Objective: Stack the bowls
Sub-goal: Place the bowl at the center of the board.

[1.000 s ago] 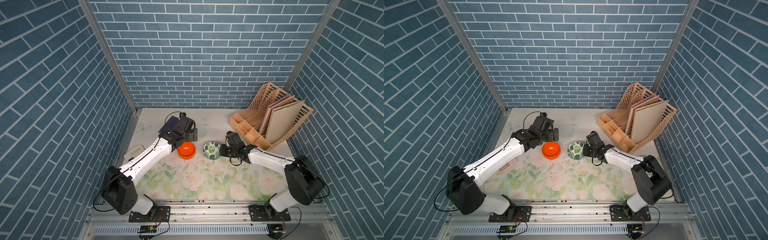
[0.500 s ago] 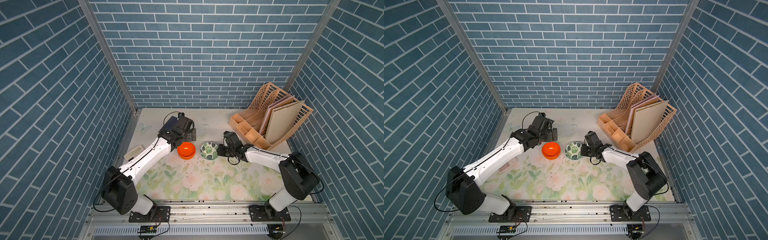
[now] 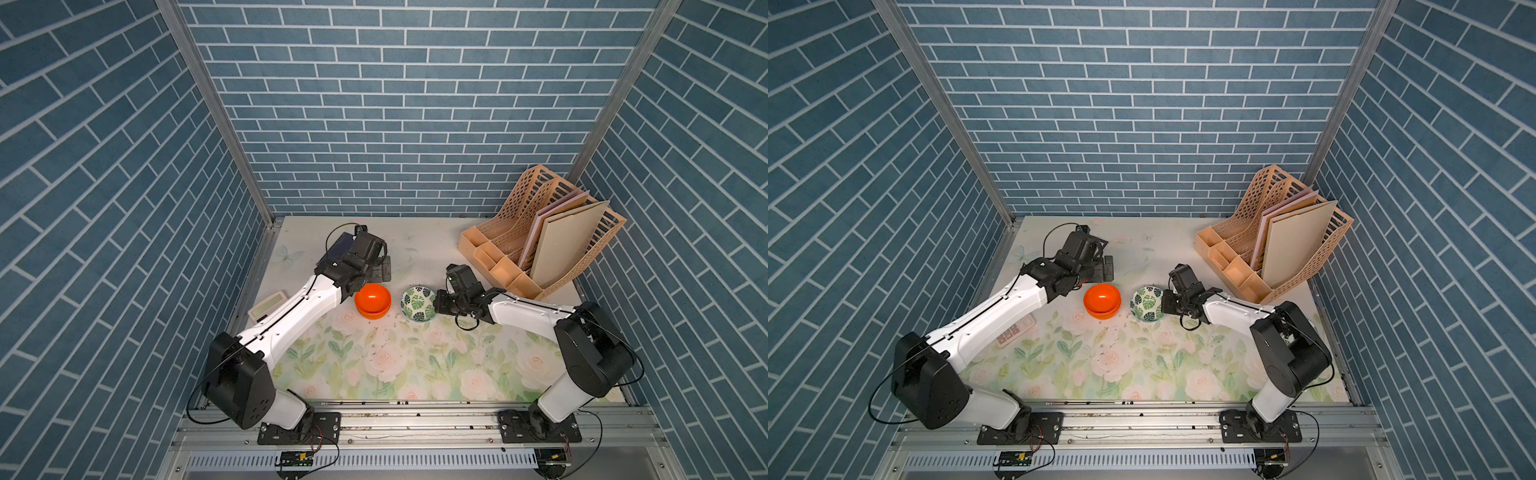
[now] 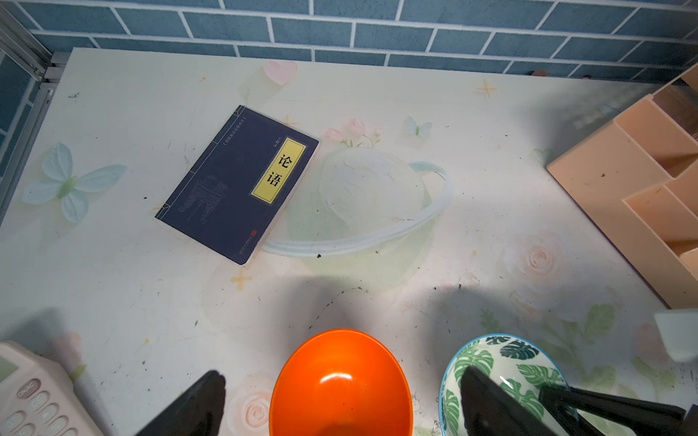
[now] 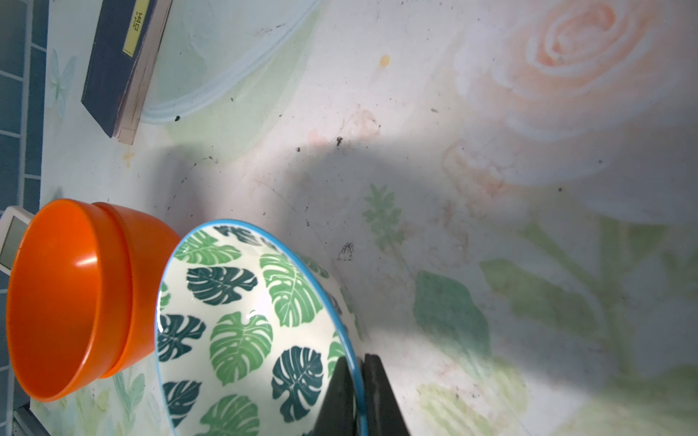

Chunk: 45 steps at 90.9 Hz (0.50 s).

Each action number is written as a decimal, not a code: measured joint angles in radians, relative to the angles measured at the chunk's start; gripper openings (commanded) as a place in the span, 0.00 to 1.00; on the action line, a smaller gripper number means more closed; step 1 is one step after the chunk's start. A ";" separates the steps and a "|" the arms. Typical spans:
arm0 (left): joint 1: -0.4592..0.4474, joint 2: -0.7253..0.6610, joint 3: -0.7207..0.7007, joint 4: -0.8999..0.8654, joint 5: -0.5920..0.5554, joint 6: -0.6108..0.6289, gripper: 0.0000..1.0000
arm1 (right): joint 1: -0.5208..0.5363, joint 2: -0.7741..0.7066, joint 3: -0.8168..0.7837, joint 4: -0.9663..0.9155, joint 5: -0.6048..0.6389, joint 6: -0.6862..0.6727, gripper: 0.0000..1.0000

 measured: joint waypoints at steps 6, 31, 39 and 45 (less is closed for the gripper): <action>0.001 0.000 0.000 0.000 0.000 0.000 1.00 | -0.001 0.000 0.000 0.001 0.000 0.000 0.09; 0.004 0.000 -0.002 0.001 0.000 0.000 1.00 | -0.006 0.003 0.000 0.000 0.000 0.000 0.11; 0.005 0.000 -0.007 0.000 0.000 0.000 1.00 | -0.008 0.004 0.000 0.000 0.000 -0.001 0.11; 0.006 0.000 -0.010 0.000 0.000 0.000 1.00 | -0.008 0.005 0.000 0.000 0.000 0.000 0.11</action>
